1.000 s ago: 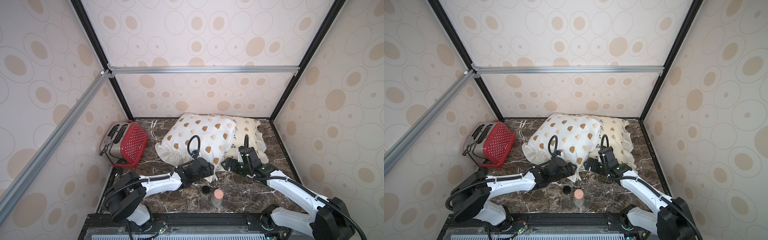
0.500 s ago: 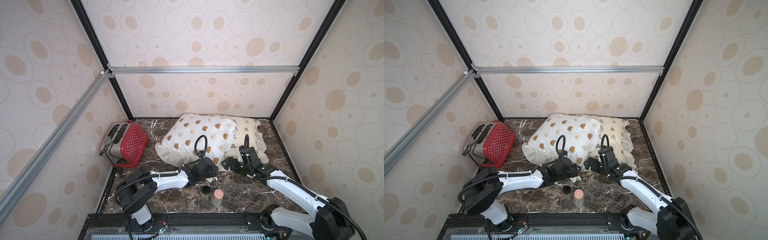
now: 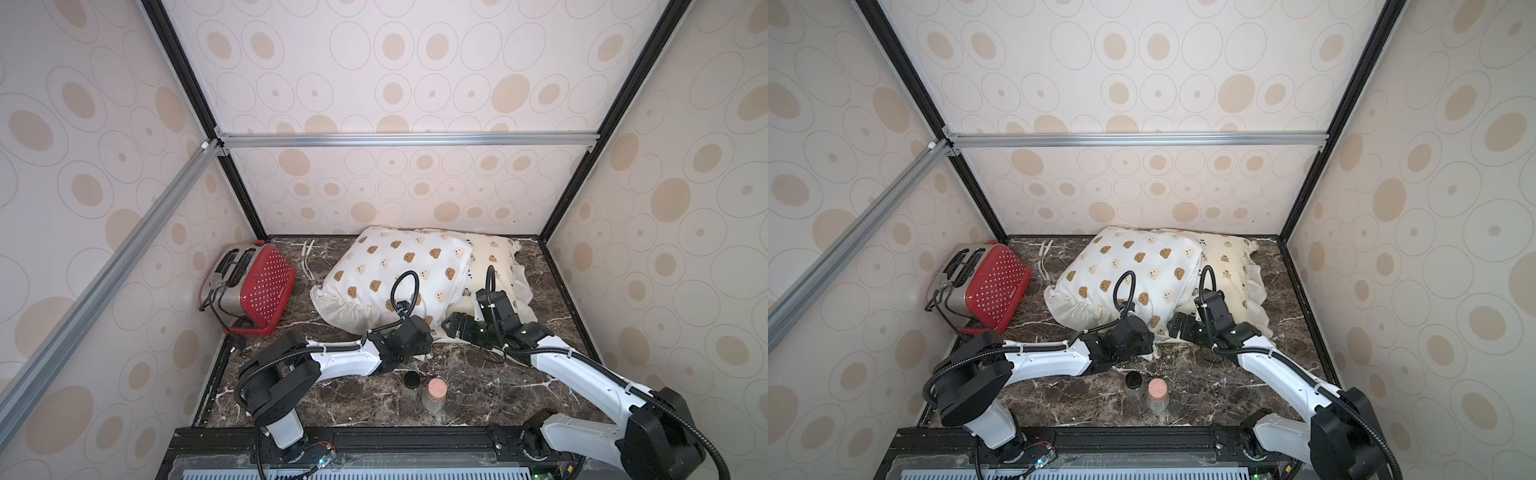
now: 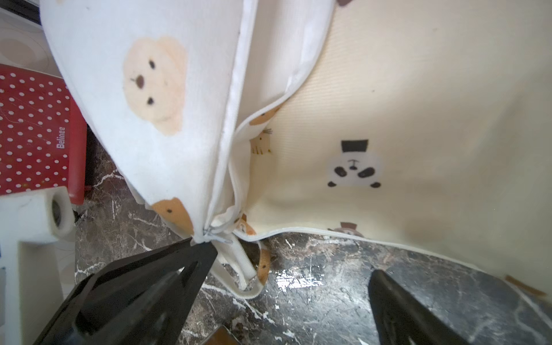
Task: Zip up pillowcases
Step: Pick up the pillowcase from the pillowcase.
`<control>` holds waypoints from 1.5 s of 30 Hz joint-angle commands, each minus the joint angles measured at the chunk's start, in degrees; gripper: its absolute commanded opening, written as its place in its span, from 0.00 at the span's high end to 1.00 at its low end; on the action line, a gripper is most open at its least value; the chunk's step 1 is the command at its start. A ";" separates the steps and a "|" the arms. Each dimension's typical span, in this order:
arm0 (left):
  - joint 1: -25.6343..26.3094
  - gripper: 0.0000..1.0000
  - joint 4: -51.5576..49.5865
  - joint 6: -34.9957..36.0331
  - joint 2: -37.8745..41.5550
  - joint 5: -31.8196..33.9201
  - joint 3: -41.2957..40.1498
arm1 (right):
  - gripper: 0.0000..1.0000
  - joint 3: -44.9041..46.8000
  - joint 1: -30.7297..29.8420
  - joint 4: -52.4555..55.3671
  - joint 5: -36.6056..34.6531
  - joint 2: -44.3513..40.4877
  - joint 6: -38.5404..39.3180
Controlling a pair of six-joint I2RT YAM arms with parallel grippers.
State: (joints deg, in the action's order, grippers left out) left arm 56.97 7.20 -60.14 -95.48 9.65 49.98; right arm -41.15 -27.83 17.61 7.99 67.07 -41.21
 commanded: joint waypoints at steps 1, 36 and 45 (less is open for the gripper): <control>0.51 0.89 -1.29 1.31 0.52 3.67 1.46 | 0.00 -1.56 0.14 1.38 1.34 0.60 1.11; -5.76 1.00 -17.53 12.25 26.05 5.43 -8.16 | 0.01 -11.81 -19.05 7.60 -3.30 10.09 3.94; -5.91 1.00 -18.63 13.46 26.29 4.94 -7.35 | 0.01 -14.69 -19.21 5.90 -3.30 13.49 5.14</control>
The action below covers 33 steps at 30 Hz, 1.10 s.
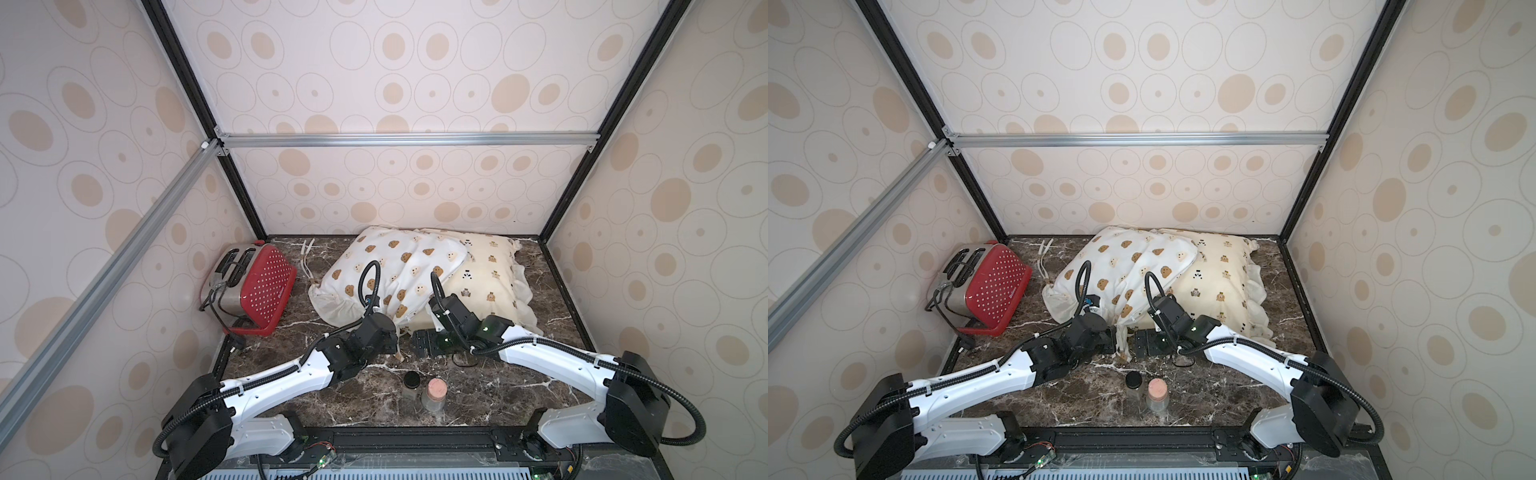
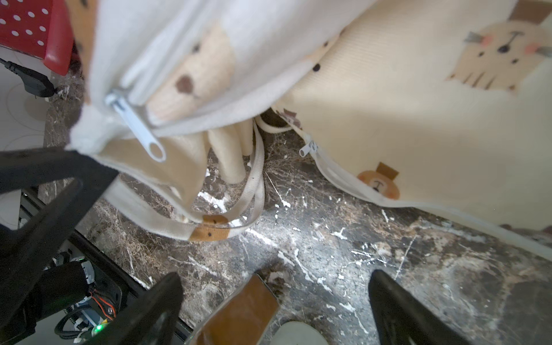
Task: Zip up pillowcases
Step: Pick up the pillowcase from the pillowcase.
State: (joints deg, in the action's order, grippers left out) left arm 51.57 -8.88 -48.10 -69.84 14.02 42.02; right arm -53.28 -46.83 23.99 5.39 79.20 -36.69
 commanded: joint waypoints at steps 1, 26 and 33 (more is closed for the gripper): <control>-0.51 1.00 -2.90 1.38 0.66 0.77 0.71 | 0.00 -3.16 -0.21 -0.37 -1.22 1.66 0.65; -0.54 1.00 -7.61 4.66 3.02 3.06 2.25 | 0.01 -5.55 3.56 3.54 -12.98 -3.15 8.58; -0.85 1.00 -10.21 7.28 4.83 4.14 3.20 | 0.09 -4.65 2.96 -0.09 0.87 -3.33 18.61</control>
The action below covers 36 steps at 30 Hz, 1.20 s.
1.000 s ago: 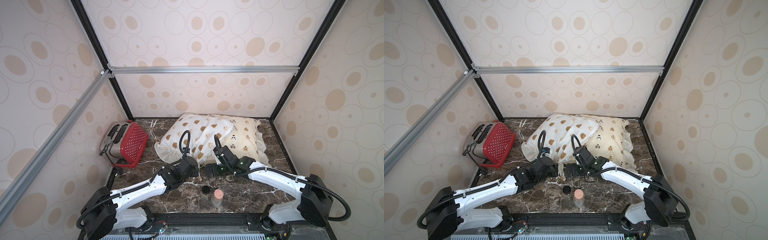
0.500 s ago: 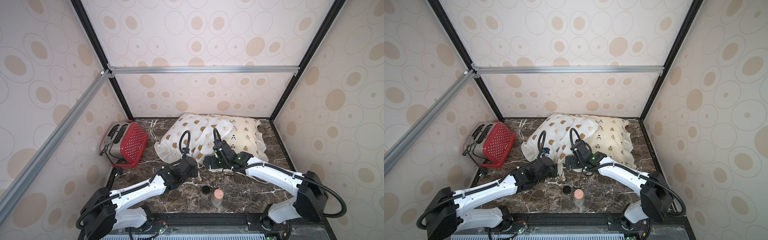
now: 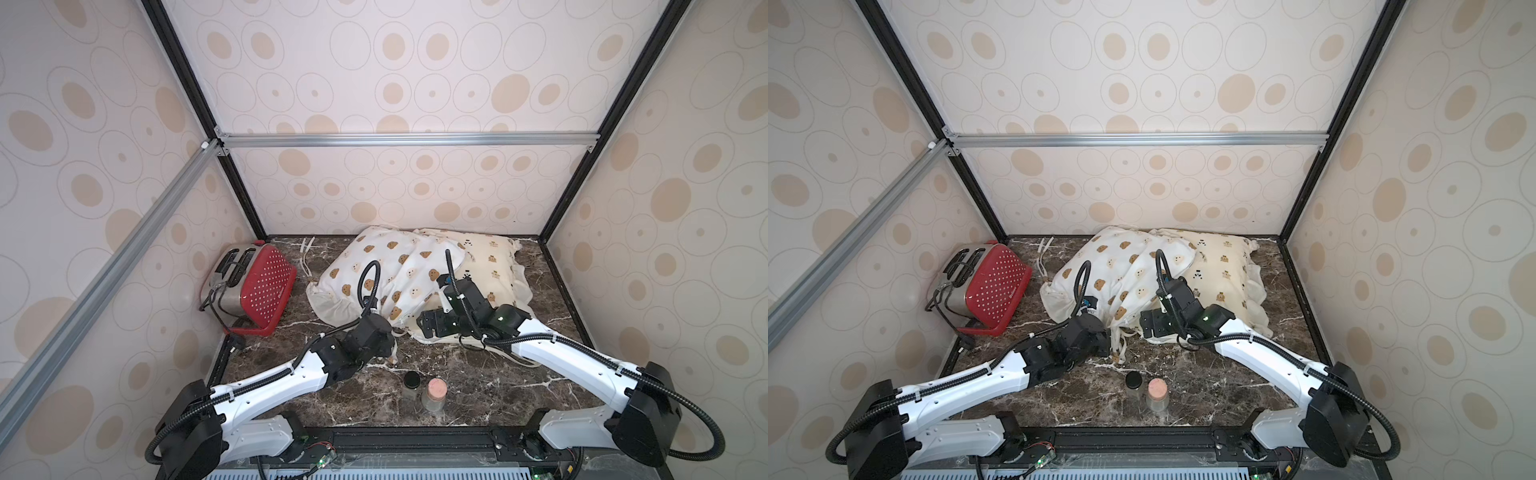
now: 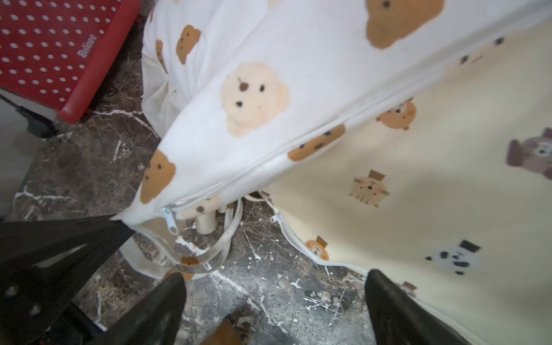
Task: Zip up pillowcases
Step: Pick up the pillowcase from the pillowcase.
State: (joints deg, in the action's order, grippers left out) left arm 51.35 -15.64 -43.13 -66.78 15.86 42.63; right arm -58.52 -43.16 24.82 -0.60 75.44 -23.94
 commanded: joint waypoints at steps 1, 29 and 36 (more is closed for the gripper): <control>-0.64 1.00 -3.92 2.51 2.14 2.78 2.70 | 0.11 0.50 -1.12 -0.94 7.19 0.86 6.32; -0.99 1.00 -6.77 4.33 5.91 5.36 3.10 | 0.42 -11.48 -8.83 -3.00 3.66 15.58 -4.74; -1.02 1.00 -6.87 4.58 6.17 5.85 3.14 | 0.48 -12.09 -8.83 -3.98 10.65 16.20 -7.31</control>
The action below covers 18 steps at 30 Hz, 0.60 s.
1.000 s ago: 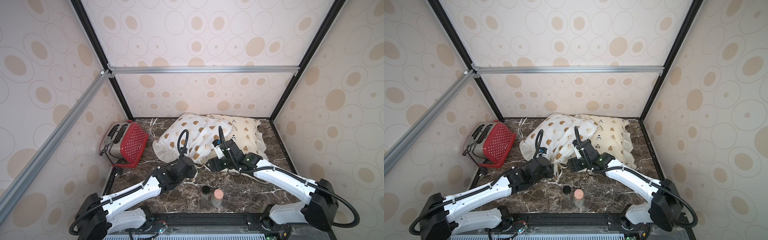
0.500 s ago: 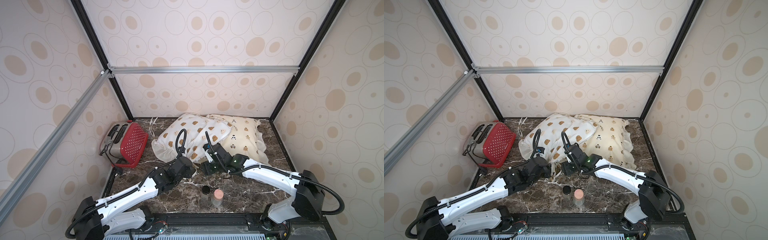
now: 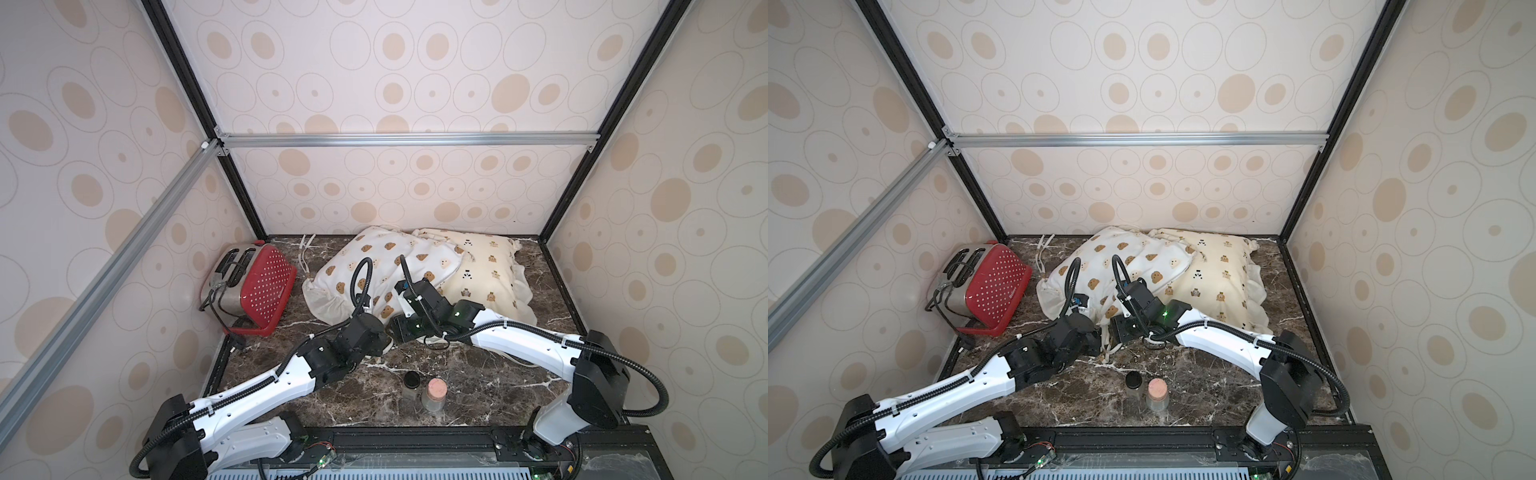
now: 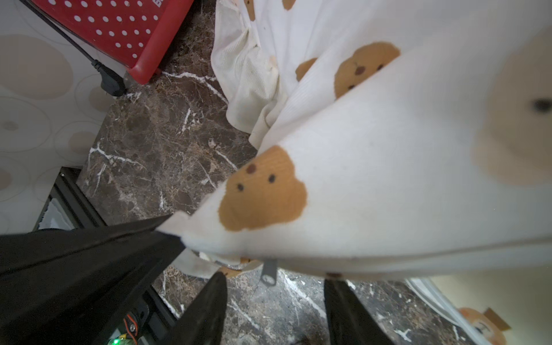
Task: Zip up pillowcases
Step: Pick up the pillowcase from the pillowcase.
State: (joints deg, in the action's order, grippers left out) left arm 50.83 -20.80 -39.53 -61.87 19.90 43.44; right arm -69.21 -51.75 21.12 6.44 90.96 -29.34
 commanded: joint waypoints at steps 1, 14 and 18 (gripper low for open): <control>-0.55 1.00 -1.79 1.04 1.18 1.87 2.35 | 0.49 -1.55 -0.25 -0.30 4.68 1.00 -2.22; -0.63 1.00 -1.74 0.79 1.51 1.90 2.19 | 0.62 -2.38 1.53 -0.94 7.25 2.54 -4.39; -0.62 1.00 -1.27 0.66 1.45 1.68 1.85 | 0.64 -1.80 2.61 -2.89 7.42 2.54 -5.02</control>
State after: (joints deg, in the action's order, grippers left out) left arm 50.76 -21.21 -39.18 -61.58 20.08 43.44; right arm -70.22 -50.06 19.92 13.32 92.77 -33.34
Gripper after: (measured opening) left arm 0.049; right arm 0.366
